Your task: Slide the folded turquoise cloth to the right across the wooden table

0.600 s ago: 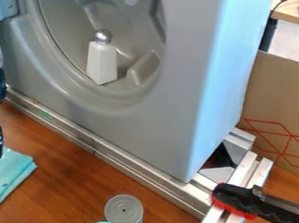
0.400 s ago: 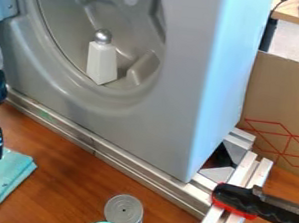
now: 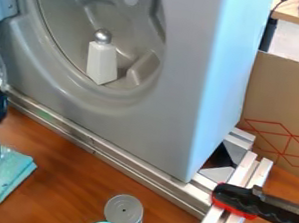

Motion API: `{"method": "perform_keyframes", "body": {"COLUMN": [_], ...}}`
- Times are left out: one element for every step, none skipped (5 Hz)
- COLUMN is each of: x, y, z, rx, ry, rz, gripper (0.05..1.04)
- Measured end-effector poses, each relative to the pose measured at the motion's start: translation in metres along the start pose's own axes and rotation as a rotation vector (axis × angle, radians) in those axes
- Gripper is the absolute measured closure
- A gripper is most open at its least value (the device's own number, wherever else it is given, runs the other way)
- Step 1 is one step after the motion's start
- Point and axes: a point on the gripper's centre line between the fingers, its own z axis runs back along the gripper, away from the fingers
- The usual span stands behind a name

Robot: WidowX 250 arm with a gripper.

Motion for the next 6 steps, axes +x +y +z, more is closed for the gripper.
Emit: {"method": "perform_keyframes", "body": {"x": [0.0,0.0,0.004,0.017,0.026,0.043], "y": [0.003,0.005,0.008,0.012,0.012,0.006], "z": [-0.013,-0.025,-0.035,-0.04,-0.043,-0.04], "rx": [-0.005,-0.006,0.006,0.024,0.014,0.025], "ry": [0.043,0.091,0.131,0.151,0.183,0.175], "rz": [0.005,0.03,0.047,0.044,0.022,-0.046], "gripper": [0.083,0.083,0.083,0.083,0.083,0.082]}}
